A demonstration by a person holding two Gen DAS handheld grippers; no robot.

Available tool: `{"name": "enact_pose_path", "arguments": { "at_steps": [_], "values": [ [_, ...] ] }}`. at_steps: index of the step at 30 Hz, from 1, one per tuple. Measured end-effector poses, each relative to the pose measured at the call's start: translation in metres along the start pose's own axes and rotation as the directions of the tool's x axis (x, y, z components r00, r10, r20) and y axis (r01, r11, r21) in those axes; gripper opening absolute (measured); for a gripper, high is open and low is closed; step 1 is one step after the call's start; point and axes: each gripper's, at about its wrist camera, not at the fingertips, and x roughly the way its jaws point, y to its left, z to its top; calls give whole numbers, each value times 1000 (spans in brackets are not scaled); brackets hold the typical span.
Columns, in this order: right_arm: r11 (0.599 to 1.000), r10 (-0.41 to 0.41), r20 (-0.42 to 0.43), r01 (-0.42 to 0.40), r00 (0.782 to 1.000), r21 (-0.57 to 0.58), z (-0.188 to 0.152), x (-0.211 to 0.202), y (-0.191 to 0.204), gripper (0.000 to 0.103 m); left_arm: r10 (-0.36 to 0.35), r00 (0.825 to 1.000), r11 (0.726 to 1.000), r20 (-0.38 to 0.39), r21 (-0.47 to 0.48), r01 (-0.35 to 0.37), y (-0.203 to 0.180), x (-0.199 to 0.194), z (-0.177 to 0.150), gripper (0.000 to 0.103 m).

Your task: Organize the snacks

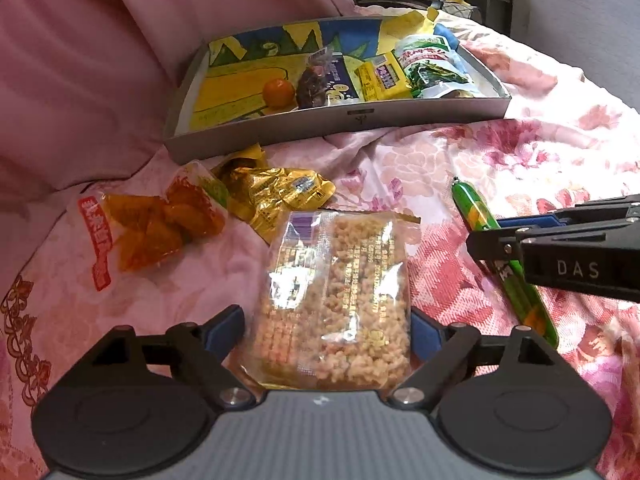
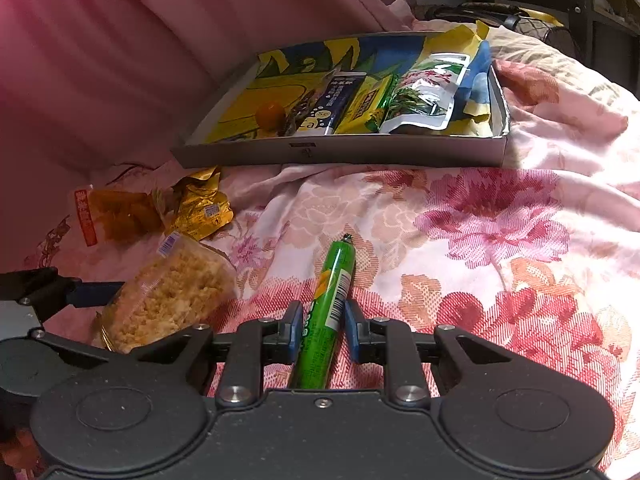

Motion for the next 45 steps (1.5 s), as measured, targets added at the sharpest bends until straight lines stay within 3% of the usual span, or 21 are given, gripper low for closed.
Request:
{"name": "enact_pose_path", "arguments": {
  "at_steps": [2, 4, 14, 20, 32, 45],
  "values": [
    [1000, -2, 0, 2, 1000, -4, 0, 0, 0, 24, 0, 1000, 1000, 1, -2, 0, -1, 0, 0, 87],
    [1000, -2, 0, 2, 1000, -5, 0, 0, 0, 24, -15, 1000, 1000, -2, -1, 15, -1, -1, 0, 77],
    [997, -10, -25, 8, 1000, -76, -8, -13, 8, 23, 36, 998, 998, -53, -41, -38, -13, -18, -9, 76],
    [997, -4, 5, 5, 1000, -81, -15, -37, 8, 22, 79, 995, 995, -62, -63, -83, -22, -39, -18, 76],
    [996, 28, 93, -21, 995, -85, -28, -91, 7, 20, 147, 989, 984, 32, -110, -142, -40, -95, -31, 76],
    [996, 53, 167, -40, 985, -84, -29, -126, 7, 19, 215, 970, 963, 112, -192, -191, -34, -124, -33, 76]
  ]
}}
